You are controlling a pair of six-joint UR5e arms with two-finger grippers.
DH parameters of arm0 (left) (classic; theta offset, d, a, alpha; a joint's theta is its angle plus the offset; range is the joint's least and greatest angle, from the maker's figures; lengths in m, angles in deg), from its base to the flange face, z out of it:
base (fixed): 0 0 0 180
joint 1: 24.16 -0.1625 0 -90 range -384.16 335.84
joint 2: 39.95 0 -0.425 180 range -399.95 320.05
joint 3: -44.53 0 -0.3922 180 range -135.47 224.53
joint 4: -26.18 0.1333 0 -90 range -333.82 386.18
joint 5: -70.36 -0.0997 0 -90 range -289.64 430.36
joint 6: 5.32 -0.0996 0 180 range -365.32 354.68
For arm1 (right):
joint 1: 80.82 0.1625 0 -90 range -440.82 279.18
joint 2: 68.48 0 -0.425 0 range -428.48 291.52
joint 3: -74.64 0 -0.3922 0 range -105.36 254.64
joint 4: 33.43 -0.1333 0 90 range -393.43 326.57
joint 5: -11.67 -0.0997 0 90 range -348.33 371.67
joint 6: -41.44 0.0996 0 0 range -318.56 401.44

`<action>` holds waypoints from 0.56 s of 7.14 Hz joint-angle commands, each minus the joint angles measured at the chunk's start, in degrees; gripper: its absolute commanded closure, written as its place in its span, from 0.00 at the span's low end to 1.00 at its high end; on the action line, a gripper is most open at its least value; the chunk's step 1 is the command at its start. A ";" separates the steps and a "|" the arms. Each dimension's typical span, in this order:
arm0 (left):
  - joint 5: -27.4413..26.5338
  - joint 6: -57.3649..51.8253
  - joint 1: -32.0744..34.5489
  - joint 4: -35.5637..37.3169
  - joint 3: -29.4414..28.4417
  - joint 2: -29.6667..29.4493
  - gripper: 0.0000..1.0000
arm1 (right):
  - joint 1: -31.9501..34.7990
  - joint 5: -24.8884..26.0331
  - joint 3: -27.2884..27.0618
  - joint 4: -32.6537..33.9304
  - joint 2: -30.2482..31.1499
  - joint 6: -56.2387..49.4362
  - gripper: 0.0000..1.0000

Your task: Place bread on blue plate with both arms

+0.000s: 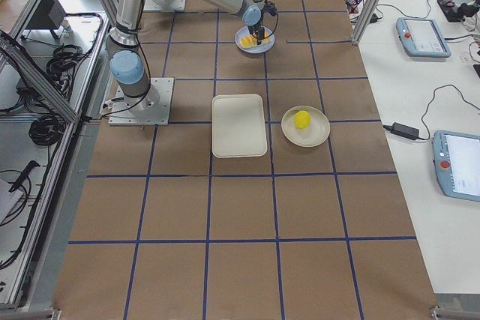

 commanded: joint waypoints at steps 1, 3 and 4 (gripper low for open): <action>0.02 -0.07 -0.09 0.08 0.01 -0.02 0.00 | -2.87 0.00 4.63 -9.49 6.27 -0.47 0.00; -0.07 0.63 0.08 0.17 0.01 0.07 0.00 | -9.45 -0.44 11.49 -26.12 13.67 -9.29 0.00; -0.07 0.98 0.17 0.17 -0.16 0.07 0.00 | -13.31 -0.53 12.91 -28.88 16.39 -18.75 0.00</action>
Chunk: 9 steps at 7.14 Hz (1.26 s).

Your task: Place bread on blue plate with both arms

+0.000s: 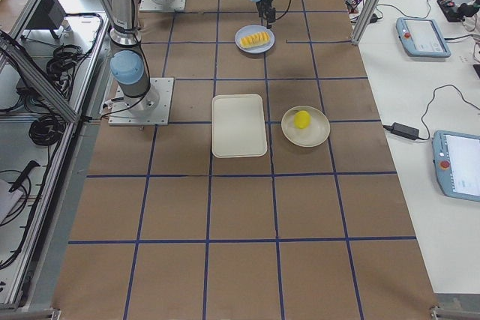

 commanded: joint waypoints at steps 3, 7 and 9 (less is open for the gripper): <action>0.08 6.56 1.85 0.10 -0.30 -0.69 0.00 | -17.21 -0.08 2.31 -8.64 11.97 -12.29 0.00; 0.25 7.36 5.46 1.77 -1.27 -1.21 0.00 | -24.55 -3.34 3.18 -16.71 18.32 -4.41 0.02; 0.61 7.19 5.47 1.51 -1.19 -0.69 0.00 | -23.41 -4.12 2.66 -19.72 20.52 -4.27 0.03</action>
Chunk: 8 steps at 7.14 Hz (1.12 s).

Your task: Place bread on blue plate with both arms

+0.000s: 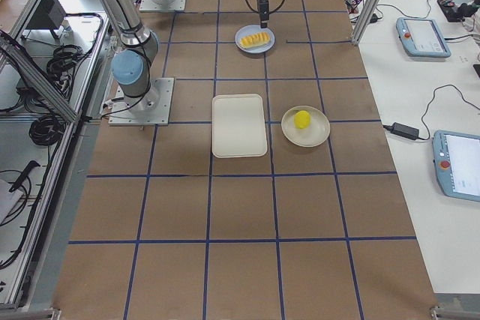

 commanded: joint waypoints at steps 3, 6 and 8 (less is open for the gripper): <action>-0.28 -0.21 0.05 0.37 0.77 1.28 0.00 | 6.27 -2.66 -2.11 -0.57 0.83 0.42 0.00; -0.20 -0.65 0.05 0.46 0.78 1.37 0.00 | 6.27 -0.12 -1.94 -0.57 -1.27 0.50 0.00; -0.19 -0.74 0.05 0.98 0.95 1.37 0.00 | 6.27 0.60 -2.02 -0.57 -1.19 0.59 0.00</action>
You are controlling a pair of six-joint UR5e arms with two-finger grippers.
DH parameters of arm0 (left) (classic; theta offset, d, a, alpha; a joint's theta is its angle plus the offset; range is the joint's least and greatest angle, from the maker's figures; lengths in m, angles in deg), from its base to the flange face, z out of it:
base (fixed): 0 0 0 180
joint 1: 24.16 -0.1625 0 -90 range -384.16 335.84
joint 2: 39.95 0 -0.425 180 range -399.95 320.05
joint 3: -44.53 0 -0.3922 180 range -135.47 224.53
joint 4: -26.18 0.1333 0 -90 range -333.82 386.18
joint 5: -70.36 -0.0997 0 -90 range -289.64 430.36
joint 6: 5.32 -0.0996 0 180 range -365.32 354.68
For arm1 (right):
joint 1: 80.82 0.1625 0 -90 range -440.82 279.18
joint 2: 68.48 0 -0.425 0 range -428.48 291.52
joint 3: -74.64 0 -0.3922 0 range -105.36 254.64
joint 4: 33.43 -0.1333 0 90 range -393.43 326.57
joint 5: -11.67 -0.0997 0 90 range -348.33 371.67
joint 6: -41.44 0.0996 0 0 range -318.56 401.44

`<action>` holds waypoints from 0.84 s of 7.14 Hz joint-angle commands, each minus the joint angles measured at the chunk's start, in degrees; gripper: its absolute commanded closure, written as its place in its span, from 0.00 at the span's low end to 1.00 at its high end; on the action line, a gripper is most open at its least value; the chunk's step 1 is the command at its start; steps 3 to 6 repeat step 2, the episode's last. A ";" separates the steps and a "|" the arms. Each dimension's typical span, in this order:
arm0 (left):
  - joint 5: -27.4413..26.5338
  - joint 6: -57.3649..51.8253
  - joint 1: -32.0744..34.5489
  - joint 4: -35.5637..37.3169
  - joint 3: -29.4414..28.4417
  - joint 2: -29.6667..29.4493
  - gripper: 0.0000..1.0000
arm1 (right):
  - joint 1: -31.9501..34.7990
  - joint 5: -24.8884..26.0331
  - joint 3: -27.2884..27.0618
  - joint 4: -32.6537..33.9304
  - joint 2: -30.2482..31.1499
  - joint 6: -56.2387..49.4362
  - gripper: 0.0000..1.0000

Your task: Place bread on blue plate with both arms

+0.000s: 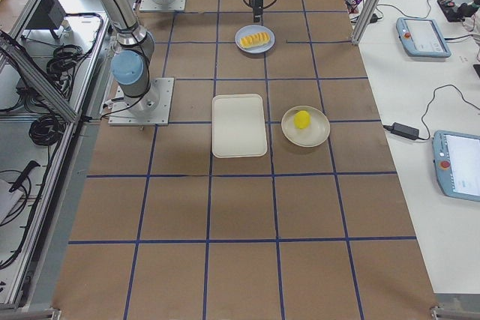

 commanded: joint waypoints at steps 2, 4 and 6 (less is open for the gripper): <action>0.01 -0.24 0.00 0.34 0.17 -0.17 0.00 | 0.00 0.19 0.19 0.00 -0.08 0.07 0.00; 0.01 -0.24 0.00 0.34 0.17 -0.17 0.00 | 0.00 0.19 0.19 0.00 -0.08 0.07 0.00; 0.01 -0.24 0.00 0.34 0.17 -0.17 0.00 | 0.00 0.19 0.19 0.00 -0.08 0.07 0.00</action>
